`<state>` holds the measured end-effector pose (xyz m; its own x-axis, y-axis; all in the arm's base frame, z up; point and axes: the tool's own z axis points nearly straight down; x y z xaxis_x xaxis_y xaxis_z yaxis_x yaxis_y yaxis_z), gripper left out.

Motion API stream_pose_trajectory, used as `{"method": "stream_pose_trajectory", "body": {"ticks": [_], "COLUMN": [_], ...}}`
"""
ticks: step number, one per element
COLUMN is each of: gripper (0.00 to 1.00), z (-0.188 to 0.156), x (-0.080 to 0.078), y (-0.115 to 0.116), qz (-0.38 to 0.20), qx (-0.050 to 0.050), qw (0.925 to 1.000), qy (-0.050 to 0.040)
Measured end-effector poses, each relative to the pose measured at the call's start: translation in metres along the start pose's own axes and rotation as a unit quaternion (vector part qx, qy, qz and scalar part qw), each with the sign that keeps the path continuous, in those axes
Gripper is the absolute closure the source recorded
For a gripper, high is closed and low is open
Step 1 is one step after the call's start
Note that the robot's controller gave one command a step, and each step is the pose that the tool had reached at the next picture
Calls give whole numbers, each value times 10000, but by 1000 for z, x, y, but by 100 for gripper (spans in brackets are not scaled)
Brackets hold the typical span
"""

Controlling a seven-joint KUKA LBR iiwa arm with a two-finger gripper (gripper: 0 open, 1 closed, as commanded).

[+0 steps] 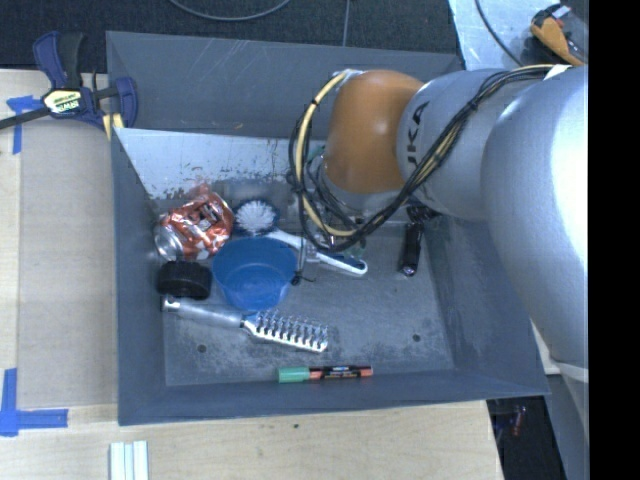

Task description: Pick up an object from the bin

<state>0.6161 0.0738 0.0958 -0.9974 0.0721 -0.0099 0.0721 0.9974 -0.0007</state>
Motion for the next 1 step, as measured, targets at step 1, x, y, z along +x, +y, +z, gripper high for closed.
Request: {"method": "stream_pose_trajectory", "body": {"ticks": [1], "gripper": [0], "z": [24], "x": [5], "y": [-32], "qz": [869], "qx": [21], "qw": [9962], "qy": [-58]}}
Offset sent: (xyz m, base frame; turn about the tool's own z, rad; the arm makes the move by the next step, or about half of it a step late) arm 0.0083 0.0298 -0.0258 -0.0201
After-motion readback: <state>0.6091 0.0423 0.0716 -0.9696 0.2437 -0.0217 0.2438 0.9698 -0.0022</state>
